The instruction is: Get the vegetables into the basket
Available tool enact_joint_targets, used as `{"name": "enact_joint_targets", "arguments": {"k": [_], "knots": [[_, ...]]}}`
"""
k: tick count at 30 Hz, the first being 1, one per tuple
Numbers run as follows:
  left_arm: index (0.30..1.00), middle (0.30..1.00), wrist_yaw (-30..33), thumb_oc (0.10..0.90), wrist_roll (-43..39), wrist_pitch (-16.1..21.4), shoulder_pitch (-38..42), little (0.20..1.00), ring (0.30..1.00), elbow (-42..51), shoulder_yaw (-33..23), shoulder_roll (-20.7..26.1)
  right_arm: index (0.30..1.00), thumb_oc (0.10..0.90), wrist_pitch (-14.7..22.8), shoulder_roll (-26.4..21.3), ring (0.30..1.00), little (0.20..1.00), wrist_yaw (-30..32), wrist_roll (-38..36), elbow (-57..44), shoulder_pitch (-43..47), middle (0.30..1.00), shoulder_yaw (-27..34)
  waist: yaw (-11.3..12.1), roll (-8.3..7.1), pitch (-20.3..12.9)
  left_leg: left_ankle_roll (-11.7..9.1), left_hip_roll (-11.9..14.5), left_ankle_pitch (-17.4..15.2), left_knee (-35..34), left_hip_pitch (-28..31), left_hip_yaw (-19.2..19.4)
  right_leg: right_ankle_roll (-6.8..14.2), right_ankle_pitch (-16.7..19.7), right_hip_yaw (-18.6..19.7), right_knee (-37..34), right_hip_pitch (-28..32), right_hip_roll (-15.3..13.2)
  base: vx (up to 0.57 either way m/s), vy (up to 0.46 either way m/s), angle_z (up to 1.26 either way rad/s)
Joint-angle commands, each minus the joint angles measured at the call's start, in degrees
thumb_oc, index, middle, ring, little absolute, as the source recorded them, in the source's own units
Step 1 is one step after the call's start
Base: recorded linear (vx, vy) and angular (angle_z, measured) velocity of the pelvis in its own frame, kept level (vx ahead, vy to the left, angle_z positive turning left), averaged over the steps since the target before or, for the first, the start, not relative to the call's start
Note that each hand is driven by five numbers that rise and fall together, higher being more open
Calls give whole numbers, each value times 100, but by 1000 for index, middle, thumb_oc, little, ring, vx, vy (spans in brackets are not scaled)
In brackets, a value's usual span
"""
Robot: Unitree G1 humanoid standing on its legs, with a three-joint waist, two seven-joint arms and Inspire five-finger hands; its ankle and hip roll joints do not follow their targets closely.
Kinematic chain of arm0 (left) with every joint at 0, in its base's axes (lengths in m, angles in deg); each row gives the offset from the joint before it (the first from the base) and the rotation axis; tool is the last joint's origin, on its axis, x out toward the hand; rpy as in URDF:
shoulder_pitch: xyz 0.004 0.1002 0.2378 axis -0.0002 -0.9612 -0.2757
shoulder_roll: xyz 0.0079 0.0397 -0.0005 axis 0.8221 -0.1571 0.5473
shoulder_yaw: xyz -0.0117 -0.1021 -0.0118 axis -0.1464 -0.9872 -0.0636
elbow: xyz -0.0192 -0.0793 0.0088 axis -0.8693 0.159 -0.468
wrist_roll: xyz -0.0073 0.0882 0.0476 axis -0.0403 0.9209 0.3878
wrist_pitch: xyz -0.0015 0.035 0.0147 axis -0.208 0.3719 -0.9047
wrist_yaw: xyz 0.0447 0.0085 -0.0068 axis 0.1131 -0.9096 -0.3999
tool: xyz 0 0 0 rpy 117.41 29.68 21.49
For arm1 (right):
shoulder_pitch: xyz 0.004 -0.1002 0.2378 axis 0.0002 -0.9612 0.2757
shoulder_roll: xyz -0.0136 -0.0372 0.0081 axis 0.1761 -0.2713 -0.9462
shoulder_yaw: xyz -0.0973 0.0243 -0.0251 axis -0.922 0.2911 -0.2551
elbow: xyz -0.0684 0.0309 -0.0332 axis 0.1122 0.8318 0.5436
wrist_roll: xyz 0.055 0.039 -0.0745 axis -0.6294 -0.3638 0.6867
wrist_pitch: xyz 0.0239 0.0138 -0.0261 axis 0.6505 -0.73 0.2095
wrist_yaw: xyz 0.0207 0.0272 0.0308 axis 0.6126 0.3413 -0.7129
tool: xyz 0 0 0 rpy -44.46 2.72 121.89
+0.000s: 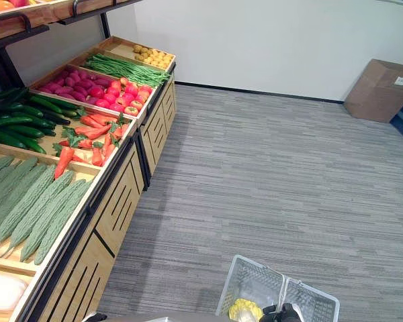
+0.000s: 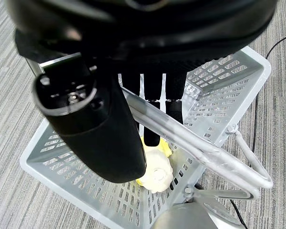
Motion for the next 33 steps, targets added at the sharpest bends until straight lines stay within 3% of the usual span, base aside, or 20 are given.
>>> {"name": "enact_joint_targets", "arguments": {"k": [1, 7, 11, 12, 14, 15, 17, 18, 19, 20, 23, 30, 31, 33], "knots": [[1000, 1000, 182, 900, -250, 123, 585, 1000, 1000, -86, 50, -58, 300, 400, -134, -91, 300, 300, -245, 113, 227, 348, 300, -250, -12, 281, 473, -133, -45, -71, 43, 5, -390, 373, -95, -30, 586, 27, -161, 23, 171, -3], [1000, 1000, 172, 900, -405, 152, 526, 1000, 1000, -109, -87, -45, 300, 400, -151, -129, 300, 300, -298, 122, 224, 369, 300, -220, 87, 203, 598, 22, -213, -209, 43, -19, -372, 445, -47, 97, 917, -136, -300, 35, 105, -8], [1000, 1000, 189, 900, -557, 147, 518, 1000, 1000, -108, -196, -20, 300, 400, -159, -155, 300, 300, -306, 91, 179, 418, 300, -199, 106, 190, 778, 152, -262, -298, 43, -19, -360, 493, 54, 133, 1694, -549, -392, -15, 122, -8], [1000, 1000, 188, 900, -642, 140, 471, 1000, 1000, -99, -282, -4, 300, 400, -166, -182, 300, 300, -316, 114, 140, 432, 300, -208, 124, 186, 938, 250, -312, -367, 43, 47, -335, 564, 346, 181, 2319, -863, -481, 27, 151, -32], [1000, 1000, 171, 900, -669, 125, 451, 1000, 1000, -113, -300, 11, 300, 400, -160, -186, 300, 300, -331, 99, 95, 421, 300, -203, 106, 226, 1068, 318, -338, -443, 43, 170, -376, 578, 508, 262, 2848, -1132, -467, 131, 159, -24], [1000, 1000, 169, 900, -687, 123, 449, 1000, 1000, -119, -327, 45, 300, 400, -150, -208, 300, 300, -347, 50, 58, 393, 300, -170, 58, 231, 1172, 323, -377, -527, 43, 294, -463, 516, 523, 395, 2816, -1448, -414, 176, 85, -5], [1000, 1000, 170, 900, -681, 119, 443, 1000, 1000, -116, -324, 47, 300, 400, -151, -207, 300, 300, -346, 38, 47, 376, 300, -170, 40, 215, 1207, 301, -404, -561, 43, 339, -512, 502, 517, 426, 2653, -1506, -441, 188, -23, 9], [1000, 1000, 187, 900, -662, 127, 447, 1000, 1000, -123, -306, 48, 300, 400, -160, -201, 300, 300, -345, 30, 52, 353, 300, -177, -7, 170, 1292, 207, -422, -602, 43, 383, -626, 506, 658, 492, 2090, -1665, -546, 182, -78, 23], [1000, 1000, 187, 900, -662, 128, 447, 1000, 1000, -124, -306, 49, 300, 400, -160, -200, 300, 300, -345, 30, 52, 352, 300, -177, -25, 183, 1298, 205, -410, -609, 43, 393, -645, 509, 666, 463, 2058, -1627, -539, 284, -196, 42], [1000, 1000, 213, 900, -651, 151, 471, 1000, 1000, -142, -287, 49, 300, 400, -172, -185, 300, 300, -338, 13, 80, 350, 300, -162, -144, 101, 1351, 68, -389, -662, 43, 449, -792, 599, 981, 630, 1278, -1847, -647, 167, -126, 39], [1000, 1000, 243, 900, -603, 165, 472, 1000, 1000, -211, -321, 49, 300, 400, -175, -116, 300, 300, -357, 39, 61, 329, 300, -174, -271, 70, 1363, -119, -263, -769, 43, 620, -923, 711, 1294, 631, 553, -2075, -730, 289, -149, 58], [1000, 1000, 268, 900, -568, 189, 433, 1000, 1000, -250, -351, 9, 300, 400, -190, -58, 300, 300, -402, 139, 24, 336, 300, -247, -428, 68, 1356, -281, -210, -1003, 43, 1033, -1128, 716, 1557, 232, 293, -2225, -727, 222, -99, 37], [1000, 1000, 280, 900, -575, 170, 473, 1000, 1000, -279, -267, -37, 300, 400, -158, -113, 300, 300, -401, 99, -2, 343, 300, -258, -563, 178, 1320, -281, -217, -1124, 43, 1158, -1367, 703, 1456, 471, 562, -2234, -627, 284, -180, 68], [1000, 1000, 302, 900, -627, 172, 449, 1000, 1000, -305, -273, -78, 300, 400, -149, -175, 300, 300, -409, 90, 7, 363, 300, -267, -584, 362, 1256, -335, -67, -1090, 43, 1217, -1508, 607, 1224, 383, 815, -2300, -540, 300, -220, 39]]}}
